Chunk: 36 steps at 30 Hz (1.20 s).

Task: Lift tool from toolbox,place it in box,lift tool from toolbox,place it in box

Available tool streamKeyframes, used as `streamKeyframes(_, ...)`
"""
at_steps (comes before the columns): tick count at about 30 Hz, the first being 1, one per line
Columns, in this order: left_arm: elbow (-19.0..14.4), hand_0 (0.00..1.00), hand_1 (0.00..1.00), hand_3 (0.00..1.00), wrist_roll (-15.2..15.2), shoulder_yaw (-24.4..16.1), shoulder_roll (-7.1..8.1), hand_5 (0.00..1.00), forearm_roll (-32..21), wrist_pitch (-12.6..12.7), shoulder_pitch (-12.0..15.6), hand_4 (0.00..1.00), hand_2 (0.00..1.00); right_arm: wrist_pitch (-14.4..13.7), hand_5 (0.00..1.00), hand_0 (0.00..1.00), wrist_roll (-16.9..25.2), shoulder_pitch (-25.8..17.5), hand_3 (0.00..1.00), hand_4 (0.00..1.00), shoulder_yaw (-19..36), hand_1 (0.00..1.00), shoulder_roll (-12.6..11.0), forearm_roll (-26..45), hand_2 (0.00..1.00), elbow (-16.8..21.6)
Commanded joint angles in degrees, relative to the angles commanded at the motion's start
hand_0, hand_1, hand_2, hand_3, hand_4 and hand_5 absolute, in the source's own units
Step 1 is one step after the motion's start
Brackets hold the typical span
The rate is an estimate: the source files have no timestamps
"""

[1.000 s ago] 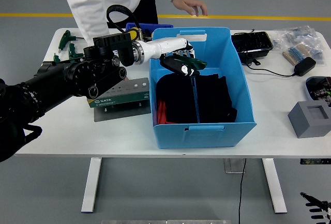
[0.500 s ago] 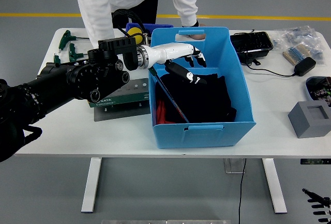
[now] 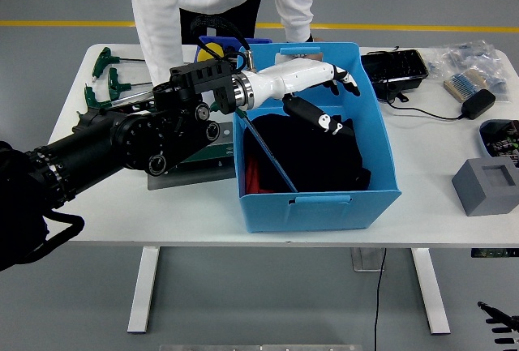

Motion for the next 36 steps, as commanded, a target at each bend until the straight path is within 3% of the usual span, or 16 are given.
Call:
streamKeyframes(5, -9.46, 0.367, 0.325, 0.552, 2.62, -11.19, 0.19, 0.732, 11.38, -2.46, 5.00, 0.990, 0.419, -0.05, 0.656, 0.625, 0.05, -1.32, 0.549, 0.796, 0.31, 0.588, 0.30, 0.13, 0.655, -0.14)
streamKeyframes(6, -11.07, 0.287, 0.219, 0.480, 3.22, -13.09, 0.85, 0.731, 12.98, -3.10, 6.11, 0.977, 0.334, 0.00, 0.653, 0.624, -0.02, -1.52, 0.548, 0.791, 0.49, 0.589, 0.38, -0.16, 0.653, -0.15)
streamKeyframes(7, -12.67, 0.287, 0.219, 0.480, 3.73, -14.81, 1.61, 0.731, 14.01, -3.67, 7.20, 0.977, 0.334, 0.04, 0.653, 0.624, -0.12, -1.63, 0.548, 0.791, 0.60, 0.589, 0.46, -0.35, 0.653, -0.16)
streamKeyframes(13, -21.38, 0.272, 0.217, 0.481, 7.67, -23.60, 6.16, 0.730, 14.91, -6.75, 15.85, 0.965, 0.330, 0.18, 0.653, 0.624, -0.47, -2.41, 0.548, 0.791, 1.00, 0.590, 0.93, -1.03, 0.653, -0.23)
streamKeyframes(19, -28.34, 0.261, 0.215, 0.510, 12.37, -33.92, 8.73, 0.726, 12.74, -5.58, 26.74, 0.934, 0.332, 0.09, 0.652, 0.624, -0.44, -3.04, 0.547, 0.789, 1.24, 0.592, 1.30, -1.07, 0.655, -0.34)
streamKeyframes(23, -32.03, 0.261, 0.215, 0.510, 15.84, -40.76, 10.06, 0.726, 9.31, -2.70, 34.22, 0.934, 0.332, 0.09, 0.652, 0.624, -0.42, -3.35, 0.547, 0.789, 1.33, 0.592, 1.49, -1.14, 0.655, -0.38)
streamKeyframes(24, -32.69, 0.243, 0.212, 0.525, 16.66, -42.12, 10.20, 0.696, 8.49, -1.75, 35.75, 0.867, 0.324, 0.10, 0.651, 0.624, -0.42, -3.37, 0.547, 0.788, 1.29, 0.596, 1.53, -1.12, 0.657, -0.39)
streamKeyframes(29, -34.81, 0.243, 0.212, 0.525, 20.45, -47.82, 9.38, 0.696, 2.92, 3.32, 42.63, 0.867, 0.324, 0.12, 0.651, 0.624, -0.37, -3.24, 0.547, 0.788, 1.06, 0.596, 1.64, -0.85, 0.657, -0.42)
streamKeyframes(30, -34.90, 0.205, 0.210, 0.541, 20.75, -48.24, 9.22, 0.673, 1.76, 4.22, 43.40, 0.823, 0.317, 0.12, 0.651, 0.625, -0.37, -3.23, 0.546, 0.787, 1.05, 0.596, 1.65, -0.82, 0.659, -0.42)
streamKeyframes(35, -33.96, 0.205, 0.210, 0.541, 21.30, -47.89, 8.50, 0.673, -9.91, 11.06, 47.98, 0.823, 0.317, 0.07, 0.651, 0.625, -0.22, -2.99, 0.546, 0.787, 0.79, 0.596, 1.65, -0.36, 0.659, -0.45)
streamKeyframes(36, -33.77, 0.205, 0.242, 0.641, 20.55, -47.23, 8.43, 0.693, -12.14, 12.88, 48.83, 0.863, 0.409, 0.08, 0.651, 0.624, -0.21, -2.93, 0.546, 0.787, 0.72, 0.596, 1.65, -0.32, 0.659, -0.45)
